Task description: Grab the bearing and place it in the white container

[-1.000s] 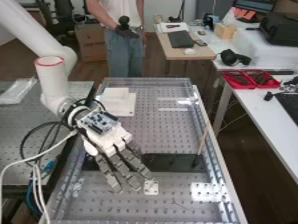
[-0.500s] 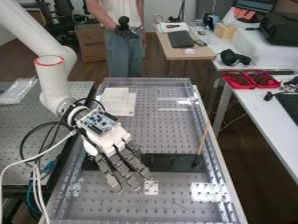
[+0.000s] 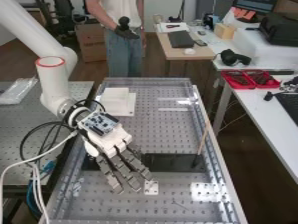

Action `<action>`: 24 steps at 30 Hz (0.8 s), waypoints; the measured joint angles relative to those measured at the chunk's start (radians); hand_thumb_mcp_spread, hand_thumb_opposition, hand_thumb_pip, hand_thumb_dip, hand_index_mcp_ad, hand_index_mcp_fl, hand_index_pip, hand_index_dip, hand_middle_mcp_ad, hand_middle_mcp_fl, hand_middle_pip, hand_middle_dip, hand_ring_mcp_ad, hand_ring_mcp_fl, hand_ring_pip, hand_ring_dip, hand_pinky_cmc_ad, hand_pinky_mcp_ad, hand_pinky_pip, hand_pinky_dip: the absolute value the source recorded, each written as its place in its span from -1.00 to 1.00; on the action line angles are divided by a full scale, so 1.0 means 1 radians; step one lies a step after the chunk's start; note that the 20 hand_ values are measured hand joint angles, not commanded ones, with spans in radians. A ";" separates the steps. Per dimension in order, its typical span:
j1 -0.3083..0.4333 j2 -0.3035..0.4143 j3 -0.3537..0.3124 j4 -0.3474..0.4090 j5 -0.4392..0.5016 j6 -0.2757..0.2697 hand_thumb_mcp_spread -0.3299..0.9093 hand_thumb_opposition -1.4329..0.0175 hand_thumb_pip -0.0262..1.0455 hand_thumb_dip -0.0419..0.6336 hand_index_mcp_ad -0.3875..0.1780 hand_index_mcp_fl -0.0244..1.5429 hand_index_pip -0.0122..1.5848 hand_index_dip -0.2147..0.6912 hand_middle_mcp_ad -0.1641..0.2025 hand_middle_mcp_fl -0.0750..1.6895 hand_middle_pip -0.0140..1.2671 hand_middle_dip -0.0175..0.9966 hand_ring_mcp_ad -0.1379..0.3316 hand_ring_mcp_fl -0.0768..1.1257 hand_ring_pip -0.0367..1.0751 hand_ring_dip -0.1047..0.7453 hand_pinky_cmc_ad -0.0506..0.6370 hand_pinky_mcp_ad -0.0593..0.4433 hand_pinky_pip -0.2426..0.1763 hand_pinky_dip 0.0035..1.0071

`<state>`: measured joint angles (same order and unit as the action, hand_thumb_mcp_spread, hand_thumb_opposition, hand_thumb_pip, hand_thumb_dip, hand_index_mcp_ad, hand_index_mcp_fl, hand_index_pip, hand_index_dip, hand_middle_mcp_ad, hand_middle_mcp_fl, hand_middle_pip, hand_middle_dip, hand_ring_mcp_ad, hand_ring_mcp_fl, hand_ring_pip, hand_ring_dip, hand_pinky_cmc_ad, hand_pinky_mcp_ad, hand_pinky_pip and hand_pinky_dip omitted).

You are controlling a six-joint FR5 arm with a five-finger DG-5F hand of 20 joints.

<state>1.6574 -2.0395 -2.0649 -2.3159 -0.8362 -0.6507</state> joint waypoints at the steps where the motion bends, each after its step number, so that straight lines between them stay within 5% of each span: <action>1: 0.000 0.000 0.000 0.000 0.000 0.000 0.04 -0.18 0.37 -0.08 0.23 -0.96 0.96 -0.25 0.41 -0.91 -0.80 -0.69 0.35 -0.88 -0.81 -0.61 0.27 0.33 -0.34 -0.30; 24: -0.006 -0.017 0.011 -0.010 0.004 0.002 0.04 -0.18 0.37 -0.08 0.23 -0.96 0.96 -0.29 0.41 -0.91 -0.80 -0.69 0.35 -0.88 -0.81 -0.61 0.27 0.33 -0.34 -0.29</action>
<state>1.6519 -2.0567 -2.0535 -2.3261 -0.8323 -0.6491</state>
